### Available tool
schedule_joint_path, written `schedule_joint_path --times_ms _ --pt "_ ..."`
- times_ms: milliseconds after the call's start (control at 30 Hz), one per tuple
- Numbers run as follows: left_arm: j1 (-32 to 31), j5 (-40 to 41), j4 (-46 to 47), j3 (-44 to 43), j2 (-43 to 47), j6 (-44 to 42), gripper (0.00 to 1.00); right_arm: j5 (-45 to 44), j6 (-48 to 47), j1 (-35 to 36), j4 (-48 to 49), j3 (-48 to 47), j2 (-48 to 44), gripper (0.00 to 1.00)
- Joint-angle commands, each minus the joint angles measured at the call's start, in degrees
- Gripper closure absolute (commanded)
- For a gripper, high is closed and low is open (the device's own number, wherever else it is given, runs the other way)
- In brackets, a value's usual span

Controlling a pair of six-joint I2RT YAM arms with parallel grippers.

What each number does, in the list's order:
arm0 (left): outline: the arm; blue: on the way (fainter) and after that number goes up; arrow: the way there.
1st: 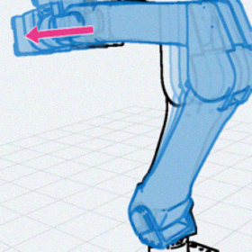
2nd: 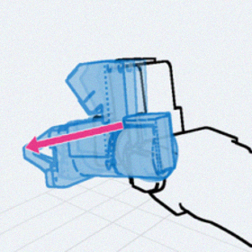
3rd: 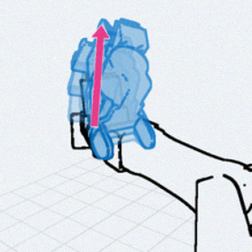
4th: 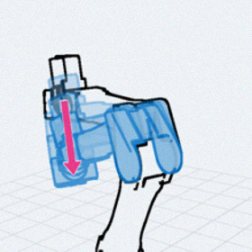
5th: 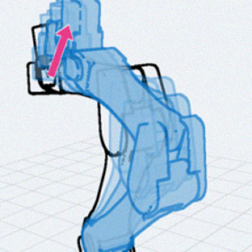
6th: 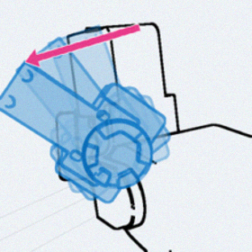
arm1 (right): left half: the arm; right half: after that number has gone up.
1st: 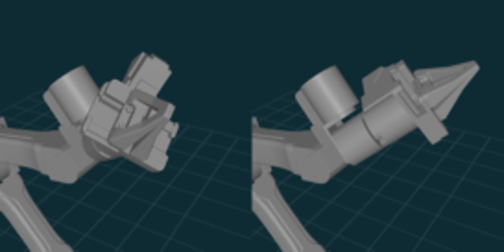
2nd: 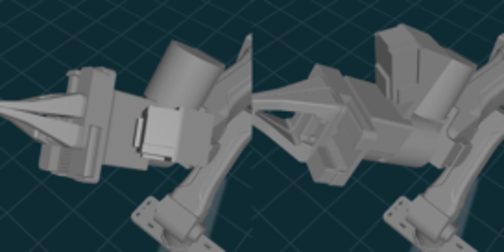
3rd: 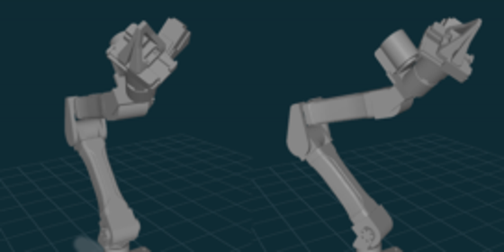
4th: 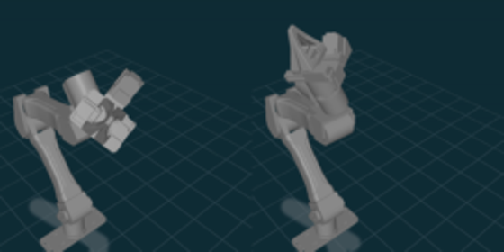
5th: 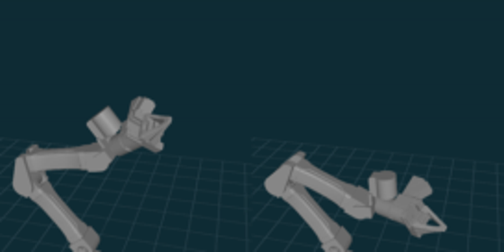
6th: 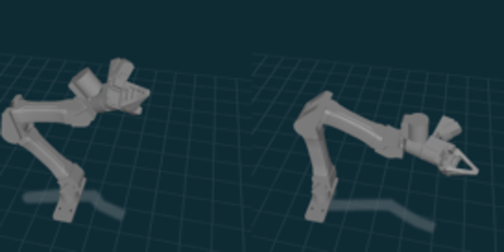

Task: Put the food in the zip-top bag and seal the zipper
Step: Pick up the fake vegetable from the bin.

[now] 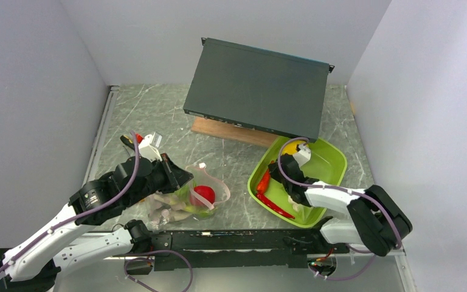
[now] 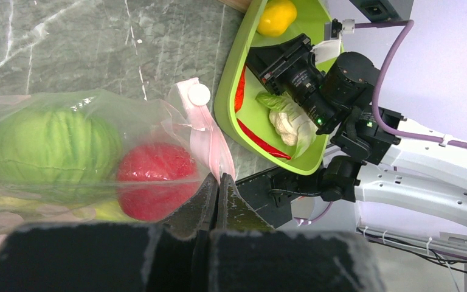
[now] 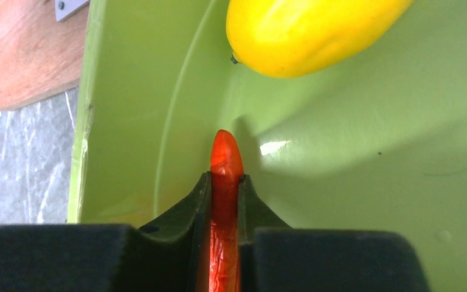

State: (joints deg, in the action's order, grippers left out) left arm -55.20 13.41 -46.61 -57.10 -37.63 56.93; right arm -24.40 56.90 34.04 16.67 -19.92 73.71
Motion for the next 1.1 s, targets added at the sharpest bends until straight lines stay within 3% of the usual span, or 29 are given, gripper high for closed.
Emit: schedule_joint_path --times_ms 0,233,400,500,733,933,1067 --pt "0.2 0.1 2.7 -0.9 0.1 1.1 1.00 -1.1 -1.6 -0.4 -4.7 -0.3 -6.6 0.98" --pt "0.2 0.7 2.5 -1.1 0.5 0.9 1.00 0.7 -12.8 -0.4 -11.3 0.8 -25.1 1.00" --pt "0.1 1.1 2.4 -1.6 0.3 0.8 1.00 18.0 -25.5 -0.2 -9.1 1.2 -36.8 1.00" --pt "0.2 0.8 2.9 -1.7 0.2 0.9 1.00 24.8 -28.5 0.1 -7.9 0.4 -40.5 1.00" --pt "0.2 0.8 2.7 -1.3 0.8 1.6 1.00 32.9 -29.6 0.5 -11.2 -2.9 -42.9 1.00" --pt "0.2 0.3 3.3 -1.6 1.5 1.8 1.00 47.6 -31.4 2.2 -0.8 -5.7 -40.5 1.00" --pt "0.2 -1.1 4.6 -3.4 1.1 1.4 1.00 52.1 -33.7 8.1 9.2 -11.0 -34.6 1.00"
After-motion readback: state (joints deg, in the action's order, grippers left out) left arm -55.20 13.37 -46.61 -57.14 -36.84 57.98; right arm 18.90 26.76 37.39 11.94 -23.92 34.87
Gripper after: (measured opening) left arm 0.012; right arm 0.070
